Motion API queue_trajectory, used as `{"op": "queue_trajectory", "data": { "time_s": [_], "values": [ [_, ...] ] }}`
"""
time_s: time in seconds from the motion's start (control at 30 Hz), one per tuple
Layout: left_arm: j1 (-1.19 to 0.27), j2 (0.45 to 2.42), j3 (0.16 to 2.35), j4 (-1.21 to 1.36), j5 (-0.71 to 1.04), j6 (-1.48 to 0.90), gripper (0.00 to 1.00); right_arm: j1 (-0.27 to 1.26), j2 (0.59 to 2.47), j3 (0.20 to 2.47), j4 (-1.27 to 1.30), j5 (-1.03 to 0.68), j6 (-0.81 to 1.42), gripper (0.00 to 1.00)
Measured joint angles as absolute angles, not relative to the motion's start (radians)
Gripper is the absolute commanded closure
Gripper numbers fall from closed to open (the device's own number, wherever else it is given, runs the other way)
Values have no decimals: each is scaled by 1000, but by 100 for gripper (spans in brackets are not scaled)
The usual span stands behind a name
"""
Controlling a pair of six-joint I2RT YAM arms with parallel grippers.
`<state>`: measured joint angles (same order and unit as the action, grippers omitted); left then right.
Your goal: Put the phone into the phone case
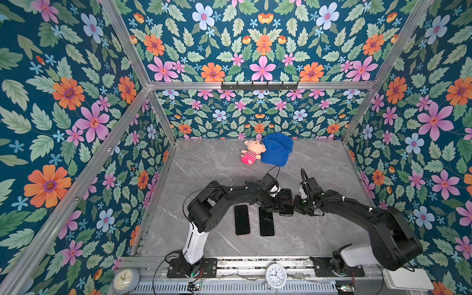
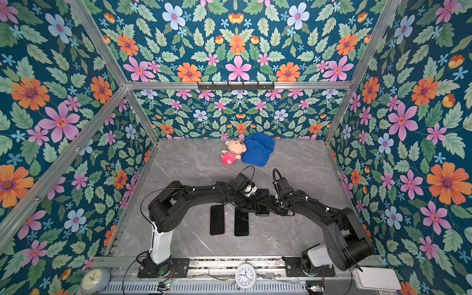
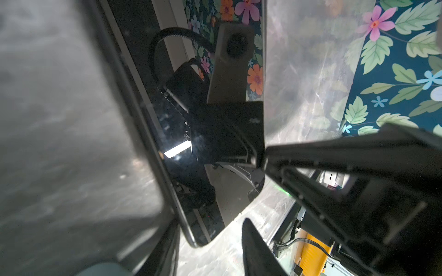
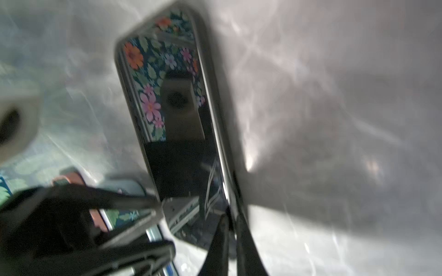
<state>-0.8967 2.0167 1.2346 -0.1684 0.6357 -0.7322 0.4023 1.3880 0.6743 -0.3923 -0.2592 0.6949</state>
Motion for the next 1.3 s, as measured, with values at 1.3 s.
{"op": "queue_trajectory", "data": {
  "time_s": [1.3],
  "values": [
    [-910,2035,1288,-327,584,-673,85,400,1394,657,-404,-323,677,84]
  ]
}}
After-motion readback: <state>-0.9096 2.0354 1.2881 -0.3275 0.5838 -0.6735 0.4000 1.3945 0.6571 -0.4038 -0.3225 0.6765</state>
